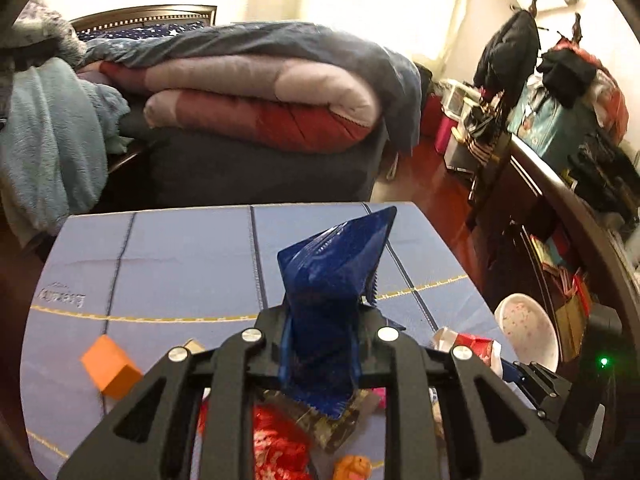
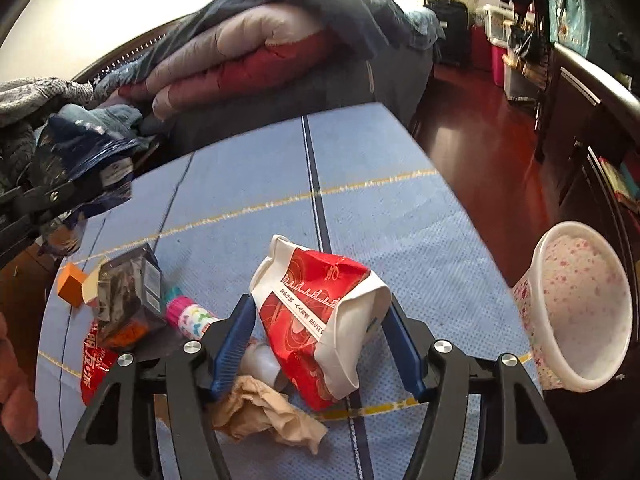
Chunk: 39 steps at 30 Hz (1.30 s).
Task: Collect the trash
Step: 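Grasp the blue snack bag with the left tool while the right tool grasps the red-white chip bag, then carry both bags over the wastebasket and open both tools to drop them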
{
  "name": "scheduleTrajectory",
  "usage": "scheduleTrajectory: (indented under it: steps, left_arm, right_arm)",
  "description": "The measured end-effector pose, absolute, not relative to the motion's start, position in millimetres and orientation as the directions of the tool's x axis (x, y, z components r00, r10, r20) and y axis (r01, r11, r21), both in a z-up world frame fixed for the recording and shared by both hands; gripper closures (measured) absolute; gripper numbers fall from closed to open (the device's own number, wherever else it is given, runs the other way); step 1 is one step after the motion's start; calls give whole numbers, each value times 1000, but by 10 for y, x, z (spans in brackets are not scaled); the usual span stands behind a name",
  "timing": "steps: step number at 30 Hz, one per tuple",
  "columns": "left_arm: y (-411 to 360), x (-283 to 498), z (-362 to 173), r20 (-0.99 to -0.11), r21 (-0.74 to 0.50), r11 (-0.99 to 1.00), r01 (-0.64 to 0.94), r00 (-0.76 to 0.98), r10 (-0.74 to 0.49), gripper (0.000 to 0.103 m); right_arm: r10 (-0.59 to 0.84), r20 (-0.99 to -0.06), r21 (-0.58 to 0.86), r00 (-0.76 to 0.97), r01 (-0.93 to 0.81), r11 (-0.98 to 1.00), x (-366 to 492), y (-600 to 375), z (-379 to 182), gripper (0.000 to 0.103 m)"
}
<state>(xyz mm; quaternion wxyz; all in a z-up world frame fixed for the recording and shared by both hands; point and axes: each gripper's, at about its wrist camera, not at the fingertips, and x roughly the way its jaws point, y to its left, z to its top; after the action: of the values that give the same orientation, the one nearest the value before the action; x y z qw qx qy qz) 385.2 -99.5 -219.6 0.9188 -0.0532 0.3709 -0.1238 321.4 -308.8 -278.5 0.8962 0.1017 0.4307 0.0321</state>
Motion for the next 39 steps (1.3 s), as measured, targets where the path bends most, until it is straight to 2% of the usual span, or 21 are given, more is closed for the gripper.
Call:
scheduleTrajectory:
  steps: [15,25,39]
  left_arm:
    - [-749,3184,-1779,-614,-198,969,150,751,-242,80]
    - [-1138,2549,-1466,-552,-209,940,271,760,-342,79]
    - [-2042,2173,-1229,-499,-181,868,462,717,-486,79]
  right_arm:
    - [133,-694,200,708,11,980,2563,-3167,-2258,38]
    - [102,-640,192,761,31,981,1928,-3442,-1925,38]
    - [-31,-607,199,794,189,962,1459,-4186,-1828,38]
